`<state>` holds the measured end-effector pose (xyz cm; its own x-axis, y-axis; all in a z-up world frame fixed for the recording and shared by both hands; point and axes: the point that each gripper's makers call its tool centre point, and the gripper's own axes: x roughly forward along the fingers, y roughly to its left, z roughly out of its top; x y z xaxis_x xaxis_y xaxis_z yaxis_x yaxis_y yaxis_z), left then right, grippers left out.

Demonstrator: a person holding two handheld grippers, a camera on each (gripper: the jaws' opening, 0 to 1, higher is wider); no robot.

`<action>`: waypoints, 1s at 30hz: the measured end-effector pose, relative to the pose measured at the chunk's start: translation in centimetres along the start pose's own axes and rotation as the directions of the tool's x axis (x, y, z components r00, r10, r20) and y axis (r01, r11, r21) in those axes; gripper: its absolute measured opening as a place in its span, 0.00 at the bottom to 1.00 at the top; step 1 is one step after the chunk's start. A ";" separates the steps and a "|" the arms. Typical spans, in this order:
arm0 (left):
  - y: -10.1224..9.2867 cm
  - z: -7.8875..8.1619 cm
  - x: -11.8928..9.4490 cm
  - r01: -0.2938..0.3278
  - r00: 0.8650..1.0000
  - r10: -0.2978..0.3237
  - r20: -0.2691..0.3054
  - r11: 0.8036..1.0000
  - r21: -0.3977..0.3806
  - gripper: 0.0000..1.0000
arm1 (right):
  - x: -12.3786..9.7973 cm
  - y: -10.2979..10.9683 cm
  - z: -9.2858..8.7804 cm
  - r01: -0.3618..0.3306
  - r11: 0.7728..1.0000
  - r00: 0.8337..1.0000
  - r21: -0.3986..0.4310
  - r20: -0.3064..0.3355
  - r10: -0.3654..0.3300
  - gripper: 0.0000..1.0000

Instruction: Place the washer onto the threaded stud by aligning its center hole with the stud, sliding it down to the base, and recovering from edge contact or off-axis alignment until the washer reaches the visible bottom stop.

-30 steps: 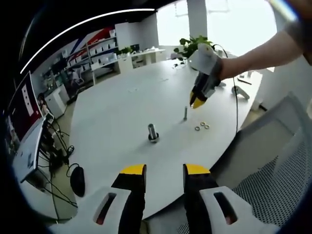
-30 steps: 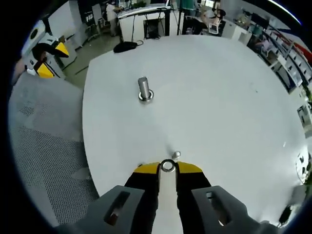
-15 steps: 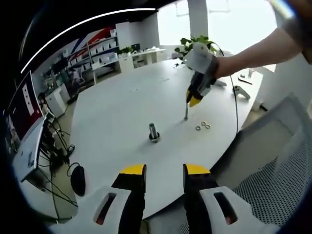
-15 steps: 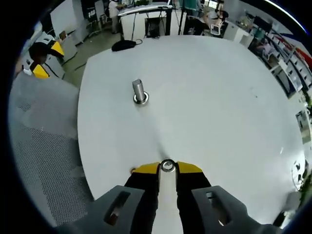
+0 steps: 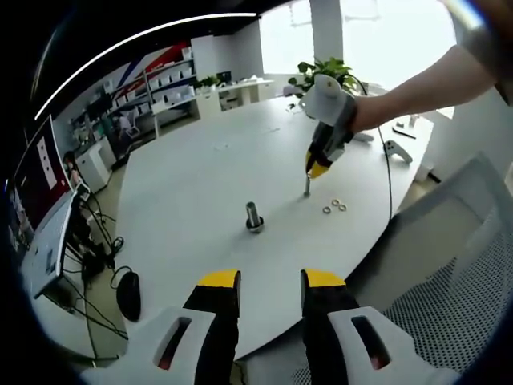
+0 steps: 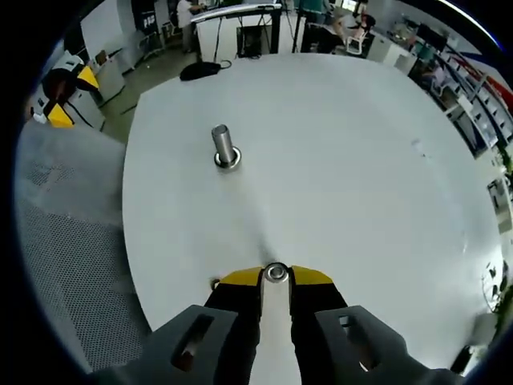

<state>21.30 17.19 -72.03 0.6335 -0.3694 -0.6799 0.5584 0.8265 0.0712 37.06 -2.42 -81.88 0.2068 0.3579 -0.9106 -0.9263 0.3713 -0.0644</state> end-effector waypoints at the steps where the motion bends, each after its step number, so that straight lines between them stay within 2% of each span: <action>1: 0.0 0.0 0.0 -0.001 1.000 0.001 -0.001 1.000 0.000 0.28 | 0.0 0.0 0.0 0.000 1.000 1.000 -0.004 0.000 0.000 0.14; 13: 0.1 -0.1 0.1 -0.003 1.000 0.003 -0.006 1.000 -0.002 0.28 | 1.6 -0.1 -0.9 -0.024 1.000 0.999 0.011 -0.030 0.025 0.14; 25: 0.3 -0.4 0.1 -0.008 1.000 0.008 -0.015 1.000 -0.014 0.28 | 4.5 -0.2 -2.2 -0.060 0.997 0.995 0.038 -0.082 0.063 0.14; 30: 0.3 -0.4 0.1 -0.007 1.000 0.007 -0.018 1.000 -0.014 0.28 | 4.5 -0.1 -2.5 -0.068 0.997 0.993 0.039 -0.091 0.071 0.14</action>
<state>21.33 17.58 -72.39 0.6279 -0.3559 -0.6921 0.5460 0.8352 0.0658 37.34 -2.94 -87.02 0.1107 0.3037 -0.9463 -0.9252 0.3792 0.0135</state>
